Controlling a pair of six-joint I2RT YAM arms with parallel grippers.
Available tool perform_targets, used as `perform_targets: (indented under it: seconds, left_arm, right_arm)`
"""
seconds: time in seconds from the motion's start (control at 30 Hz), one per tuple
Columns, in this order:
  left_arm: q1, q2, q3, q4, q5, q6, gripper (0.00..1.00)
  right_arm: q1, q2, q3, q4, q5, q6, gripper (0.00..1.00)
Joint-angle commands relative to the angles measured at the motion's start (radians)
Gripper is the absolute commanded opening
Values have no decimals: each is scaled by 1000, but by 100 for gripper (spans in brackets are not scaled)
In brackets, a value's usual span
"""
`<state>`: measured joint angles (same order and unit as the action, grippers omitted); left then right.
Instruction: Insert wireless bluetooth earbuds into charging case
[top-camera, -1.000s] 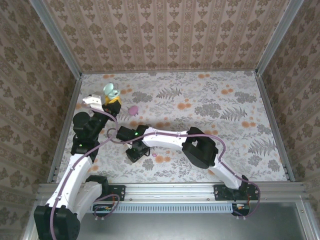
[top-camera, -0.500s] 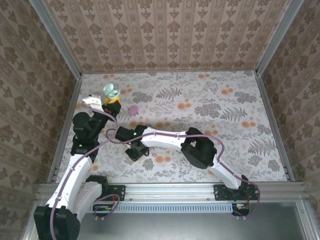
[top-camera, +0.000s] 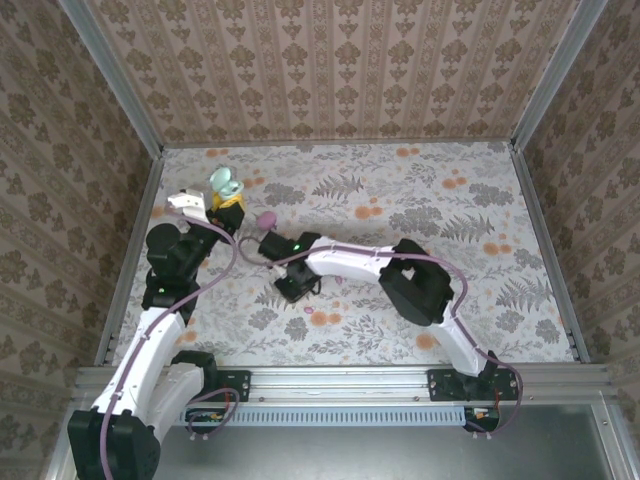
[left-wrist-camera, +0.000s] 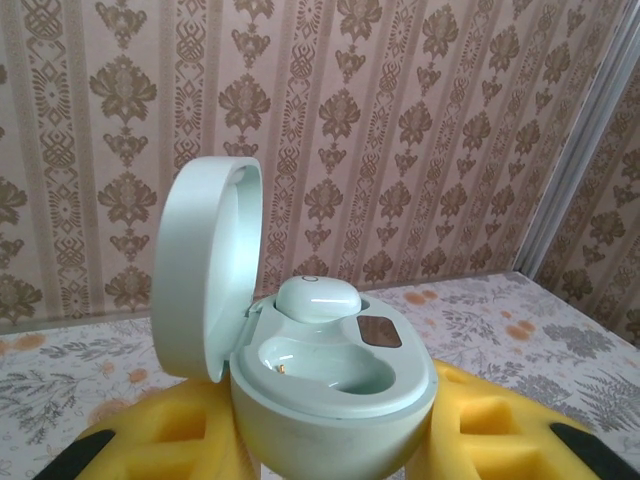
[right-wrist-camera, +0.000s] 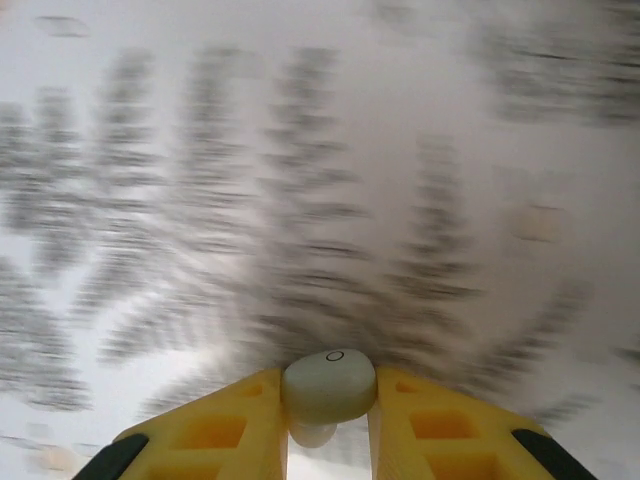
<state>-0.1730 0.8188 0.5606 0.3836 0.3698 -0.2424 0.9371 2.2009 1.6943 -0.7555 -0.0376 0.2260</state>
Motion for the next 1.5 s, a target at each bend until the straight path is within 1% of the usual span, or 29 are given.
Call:
perform_targets:
  seconds: [0.0,0.13,0.17,0.3,0.43,0.53,0.6,0.67,0.73,0.83,0.87,0.97,1.07,1.23,1.3,1.47]
  left_arm:
    - [-15,18,22,13,46,-4,31]
    - [-32,30,17,25,51,-2,31]
    - [-36,30,18,24,52,-1,31]
    - [-40,24,9,23,49,0,31]
    - [-42,24,3,24,49,3,31]
    - [-42,23,4,24,52,9,31]
    - [-42,22,5,22,52,13,31]
    - [-43,20,5,20,53,18,31]
    - [-43,17,4,20,52,20,31]
    - [-43,14,-1,20,54,24,31]
    - [-43,14,-2,20,52,26,31]
    - [-43,12,-2,18,52,31,31]
    - [-43,11,-5,21,49,30,31]
    - [-43,12,-7,28,50,29,31]
    - [-43,11,-9,27,49,31,31]
    - [-43,4,-13,27,49,31,31]
  right_arm:
    - [-82,-61,-56,19,-42,-143,26]
    - [-148,-53,-48,-28,-49,-311,26]
    - [-162,-50,-45,-43,-50,-361,28]
    - [-198,-39,-52,-54,-10,-522,29]
    - [-202,-7,1,-94,76,-556,34]
    - [-202,-26,29,-119,38,-532,39]
    - [-202,-60,21,-117,-4,-508,44]
    - [-202,-95,4,-110,-20,-464,50]
    - [-207,-127,-2,-113,-21,-395,51]
    - [-224,-156,12,-131,-19,-223,53]
    - [-231,-159,19,-141,-38,-153,52]
    - [-258,-142,50,-201,-26,110,51]
    - [-256,-110,77,-237,-92,242,49]
    - [-232,-87,79,-220,-53,331,48]
    - [-230,-56,99,-244,-24,342,47]
    - [-219,5,129,-257,-22,338,46]
